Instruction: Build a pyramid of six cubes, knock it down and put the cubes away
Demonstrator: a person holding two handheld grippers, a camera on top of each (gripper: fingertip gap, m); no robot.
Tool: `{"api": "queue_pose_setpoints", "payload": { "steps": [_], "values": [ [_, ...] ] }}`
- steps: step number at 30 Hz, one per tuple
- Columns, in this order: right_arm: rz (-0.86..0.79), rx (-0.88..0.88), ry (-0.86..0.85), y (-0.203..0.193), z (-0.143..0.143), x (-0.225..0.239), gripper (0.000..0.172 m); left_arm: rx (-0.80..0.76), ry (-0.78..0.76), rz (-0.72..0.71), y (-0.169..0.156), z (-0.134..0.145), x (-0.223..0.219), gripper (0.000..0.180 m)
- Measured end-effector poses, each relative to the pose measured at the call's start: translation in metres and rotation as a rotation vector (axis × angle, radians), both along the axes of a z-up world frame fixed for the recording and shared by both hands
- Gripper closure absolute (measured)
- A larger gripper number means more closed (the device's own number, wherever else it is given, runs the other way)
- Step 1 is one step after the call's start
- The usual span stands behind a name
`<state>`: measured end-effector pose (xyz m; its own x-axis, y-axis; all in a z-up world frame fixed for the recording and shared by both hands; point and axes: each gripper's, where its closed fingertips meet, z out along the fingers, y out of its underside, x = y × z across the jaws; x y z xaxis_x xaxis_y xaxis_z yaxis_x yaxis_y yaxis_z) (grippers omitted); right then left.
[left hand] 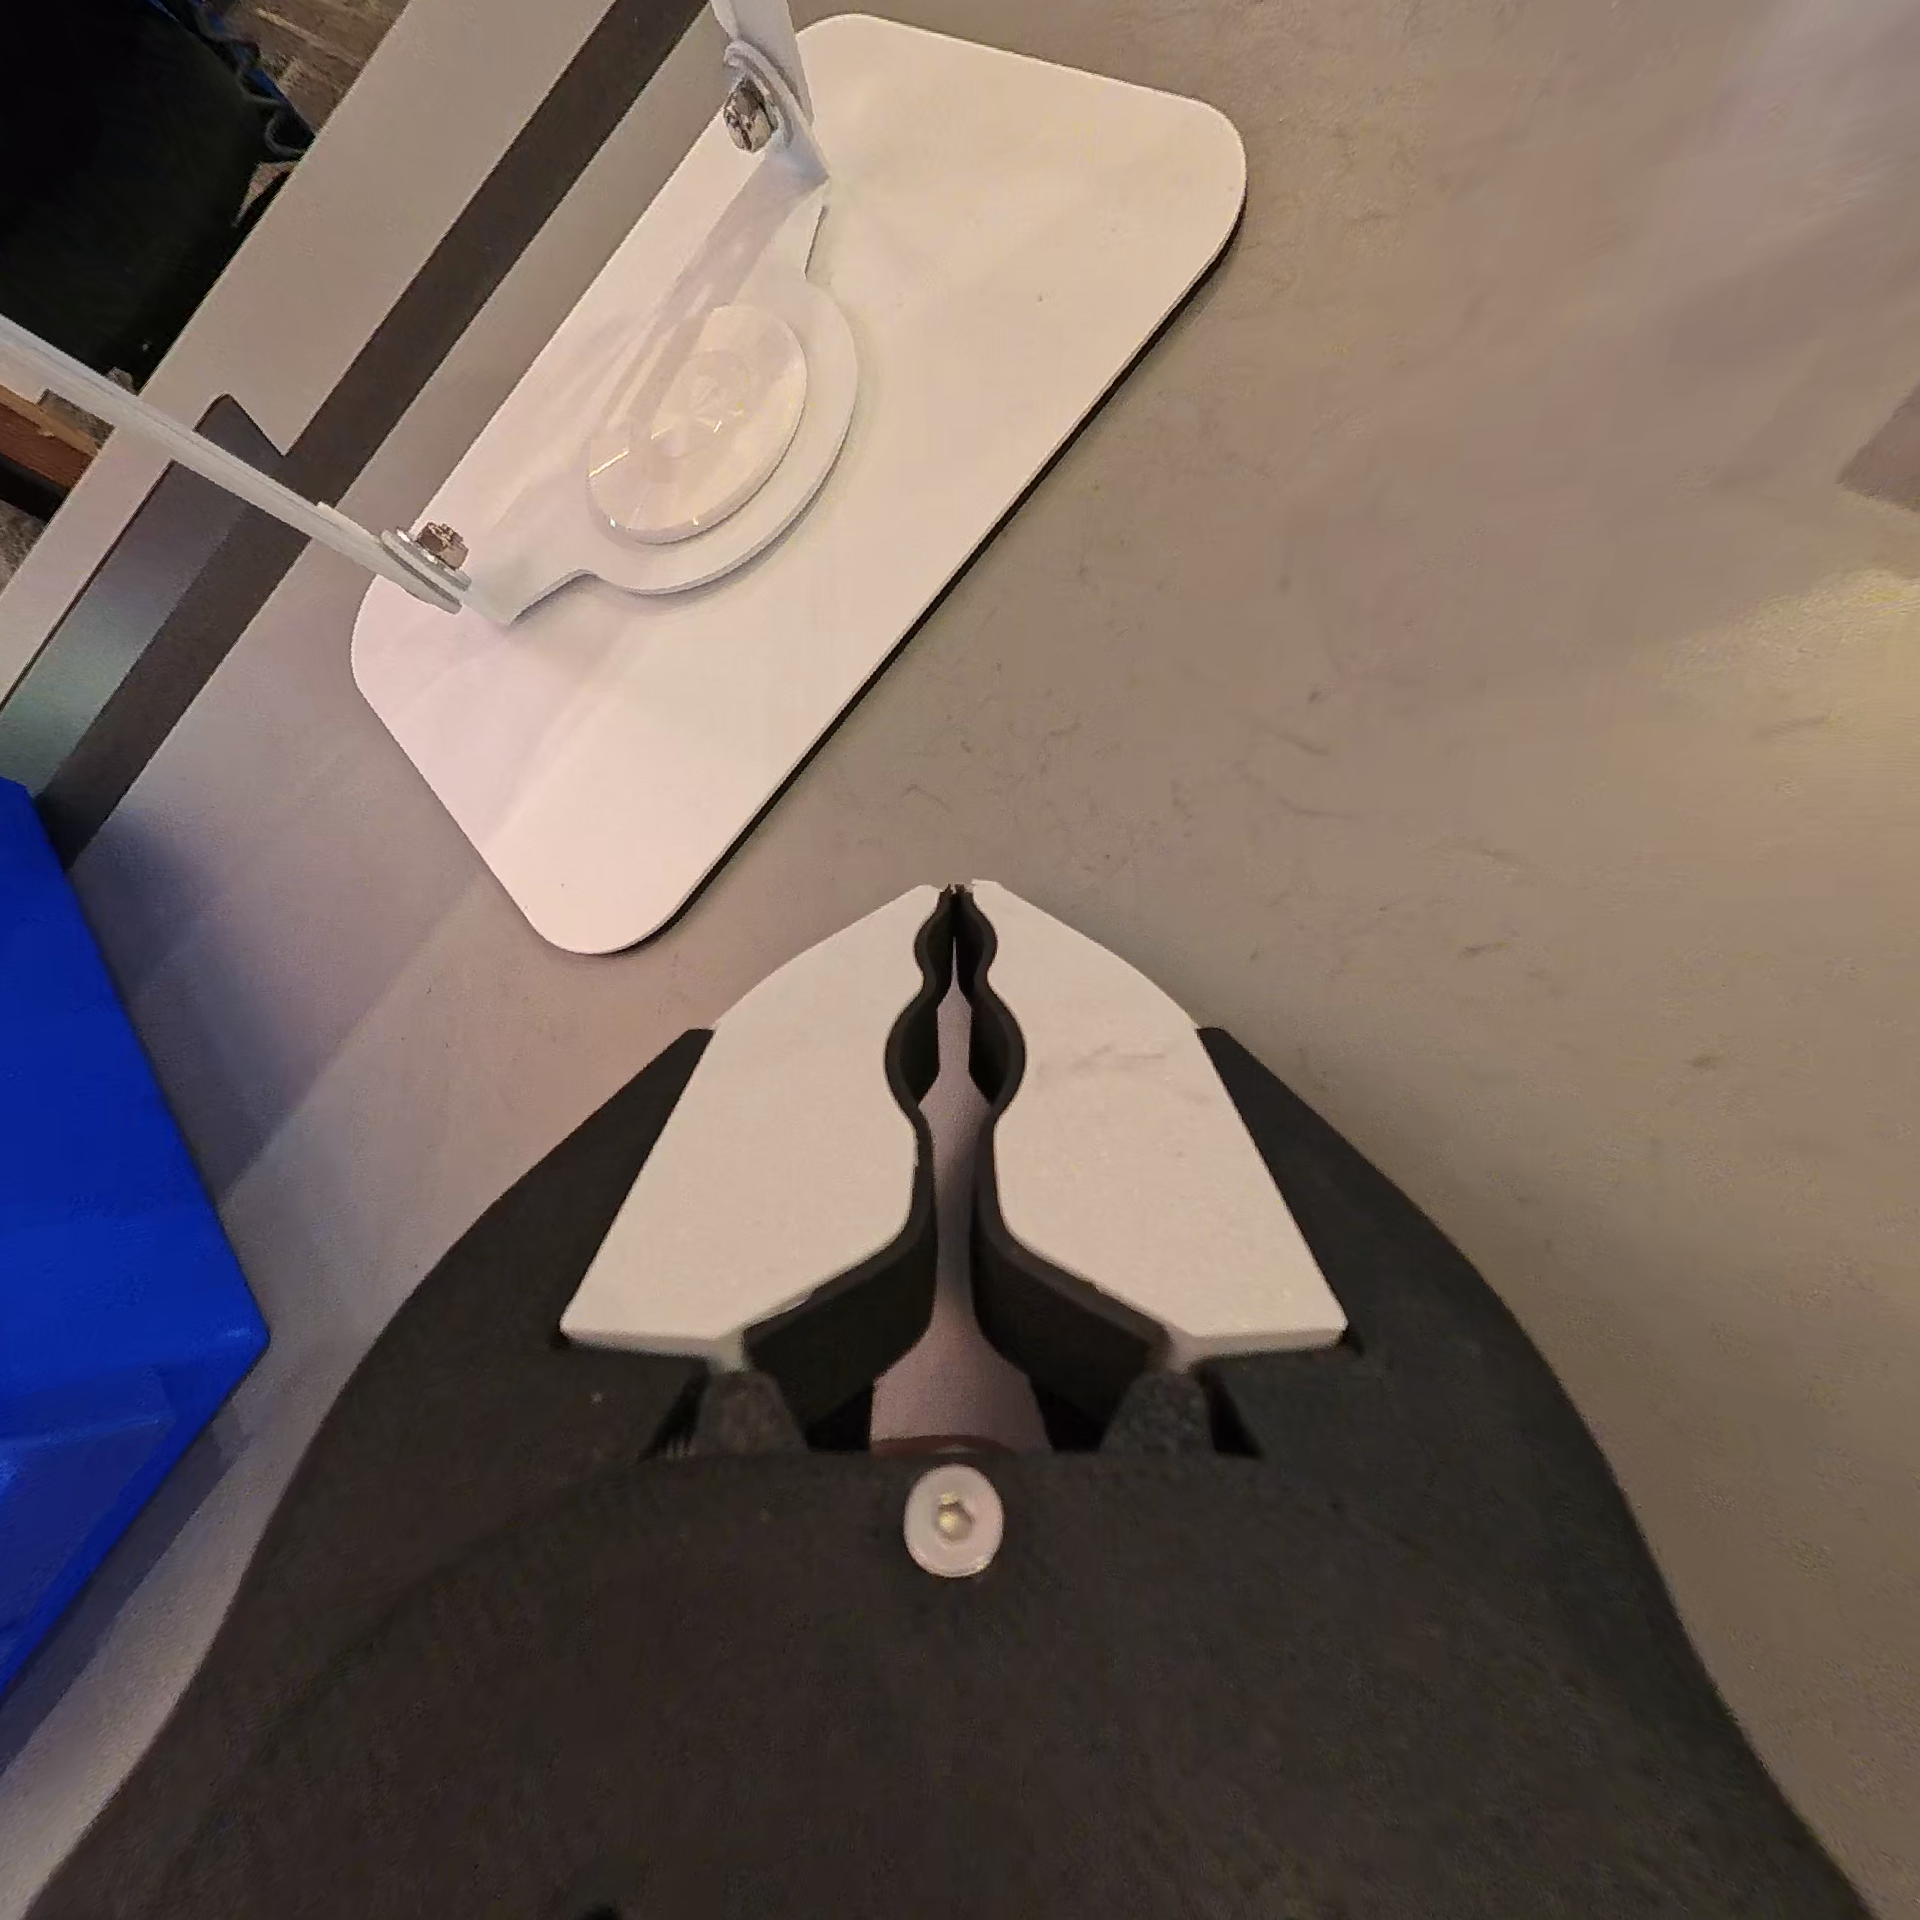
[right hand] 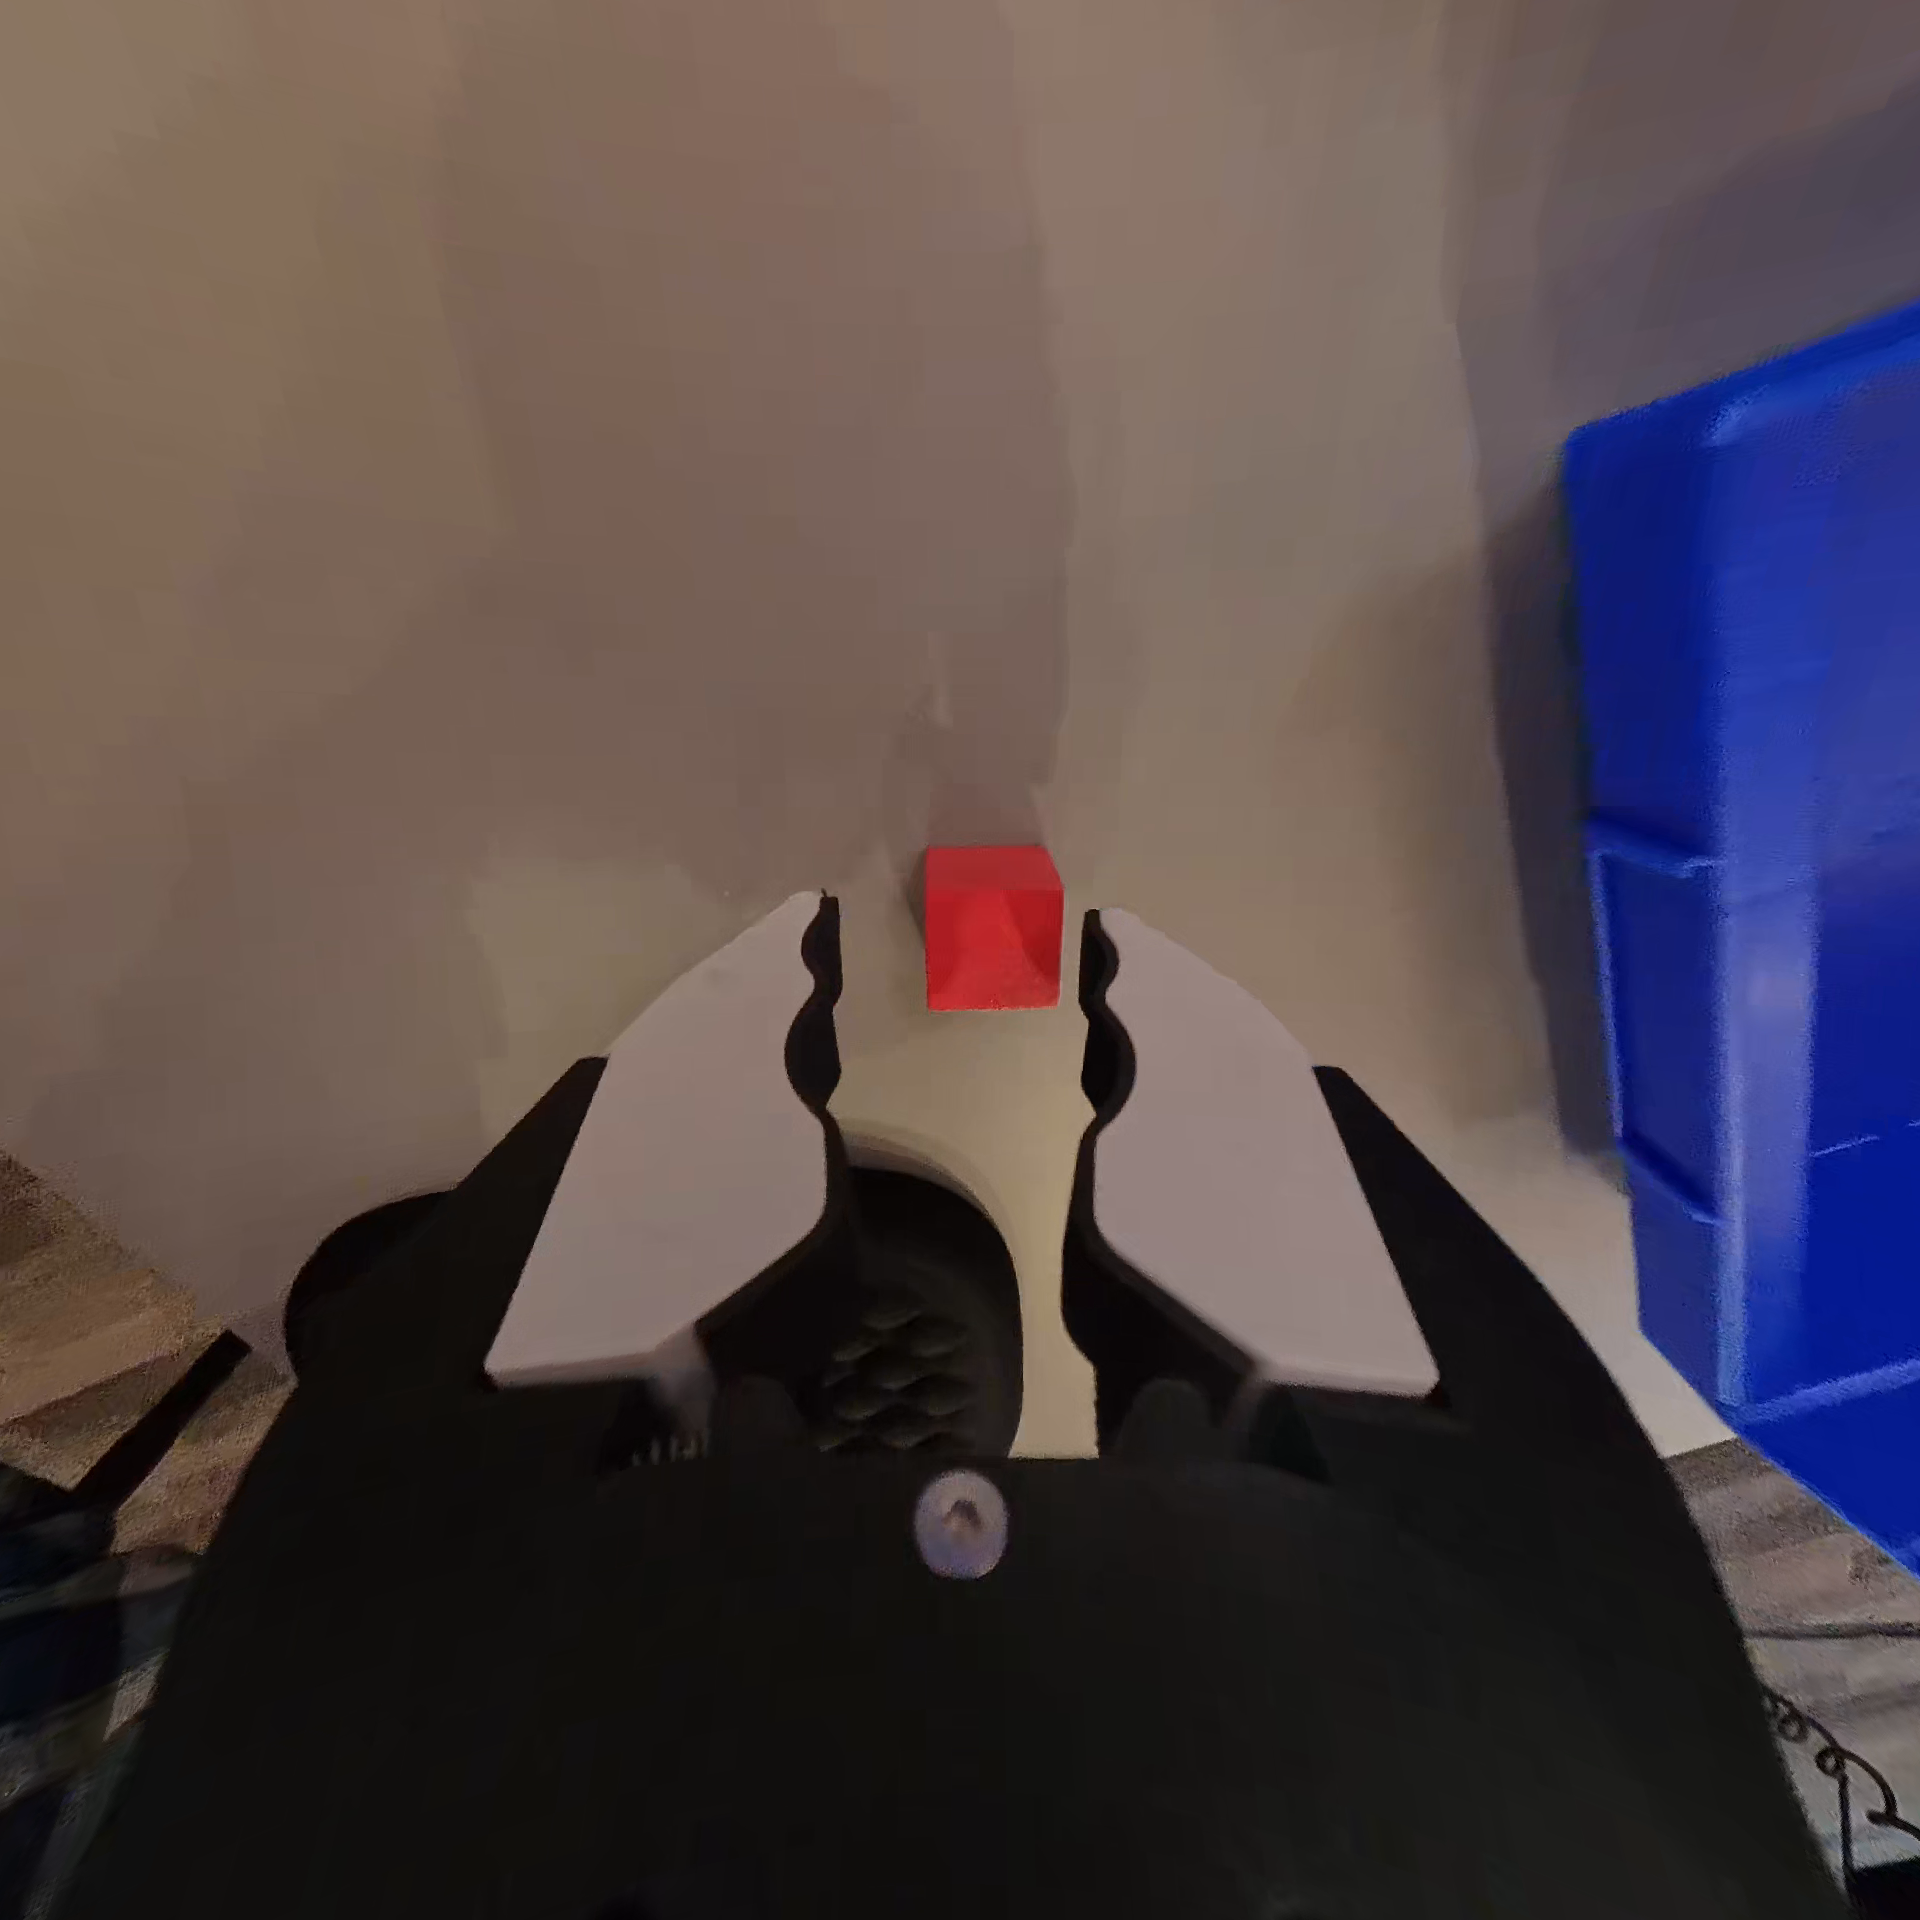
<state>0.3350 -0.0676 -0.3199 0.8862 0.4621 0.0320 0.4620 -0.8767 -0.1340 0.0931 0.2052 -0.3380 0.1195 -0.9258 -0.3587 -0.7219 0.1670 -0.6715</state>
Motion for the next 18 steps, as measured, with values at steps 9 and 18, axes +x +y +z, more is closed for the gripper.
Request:
{"api": "queue_pose_setpoints", "payload": {
  "steps": [9,18],
  "values": [
    [-0.007,-0.013,0.007,0.0,-0.016,0.005,0.143,0.001,0.001,0.0,0.0,0.0,0.0,0.18],
    [-0.336,0.278,-0.021,0.102,0.081,0.094,0.143,0.0,0.0,-0.001,0.0,0.0,0.001,0.18]
  ]
}}
